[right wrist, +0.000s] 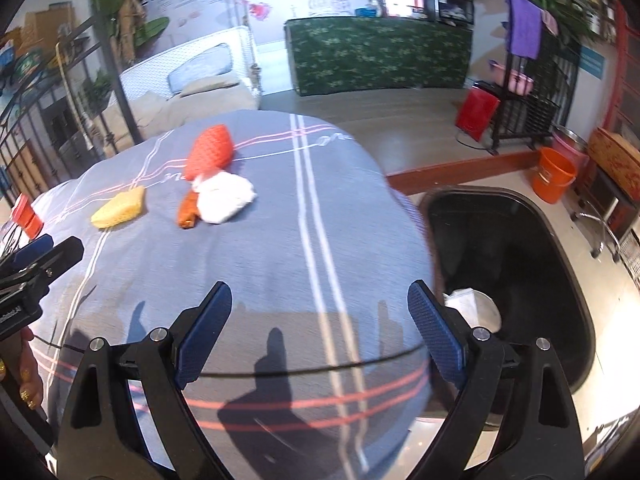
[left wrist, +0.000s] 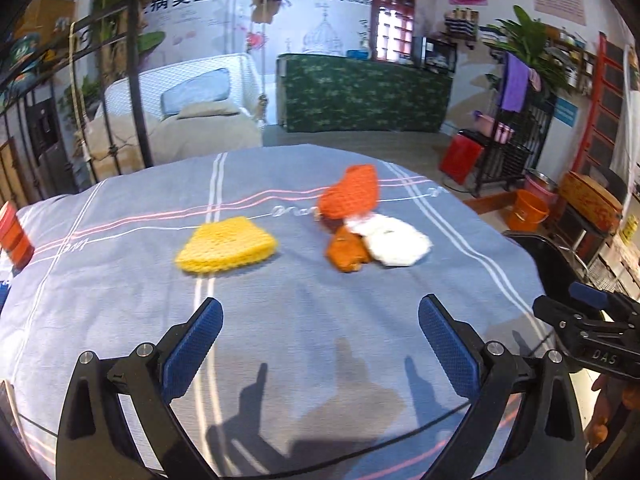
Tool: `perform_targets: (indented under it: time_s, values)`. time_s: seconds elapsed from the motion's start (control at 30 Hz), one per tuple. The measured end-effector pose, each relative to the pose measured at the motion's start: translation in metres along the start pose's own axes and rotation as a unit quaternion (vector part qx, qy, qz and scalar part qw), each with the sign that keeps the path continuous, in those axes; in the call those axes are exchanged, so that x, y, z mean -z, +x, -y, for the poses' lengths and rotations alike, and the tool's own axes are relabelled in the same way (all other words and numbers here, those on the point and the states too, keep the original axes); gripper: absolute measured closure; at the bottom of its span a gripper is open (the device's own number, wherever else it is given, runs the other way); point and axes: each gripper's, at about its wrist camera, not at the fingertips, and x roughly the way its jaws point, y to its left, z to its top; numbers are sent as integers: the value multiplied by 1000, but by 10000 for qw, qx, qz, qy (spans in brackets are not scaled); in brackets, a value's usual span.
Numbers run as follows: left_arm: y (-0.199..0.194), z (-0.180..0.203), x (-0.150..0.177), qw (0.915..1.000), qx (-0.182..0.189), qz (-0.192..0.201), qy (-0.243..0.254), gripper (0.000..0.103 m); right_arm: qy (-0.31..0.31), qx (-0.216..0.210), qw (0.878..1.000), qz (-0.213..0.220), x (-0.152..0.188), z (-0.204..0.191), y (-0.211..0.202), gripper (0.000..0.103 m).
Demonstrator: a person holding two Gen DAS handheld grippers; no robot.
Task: Collect trash
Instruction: 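Move both tools back over the bed toward the mesh and cloth, then grasp the yellow mesh sleeve with the left gripper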
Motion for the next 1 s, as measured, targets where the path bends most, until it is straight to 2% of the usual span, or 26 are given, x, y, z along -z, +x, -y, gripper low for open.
perform_targets:
  time_s: [0.27, 0.4, 0.53, 0.73, 0.87, 1.0]
  values:
    - [15, -41, -7, 9994, -198, -232, -191, 6, -307, -209, 9993, -93, -15, -32, 11, 14]
    - [30, -51, -19, 9993, -180, -320, -124, 6, -378, -263, 9988, -136, -22, -46, 21, 14]
    - [60, -59, -33, 9981, -223, -569, -27, 6, -371, -295, 9987, -165, -29, -54, 27, 14]
    - [108, -73, -50, 9951, -180, -958, -141, 8, -304, -218, 9990, -248, -31, -52, 34, 14]
    - [129, -78, -53, 9933, -239, -1120, -152, 12, -237, -182, 9991, -296, -32, -48, 37, 14]
    - [135, -83, -48, 9917, -407, -1207, -171, 27, -259, -175, 9992, -251, -37, -49, 39, 14]
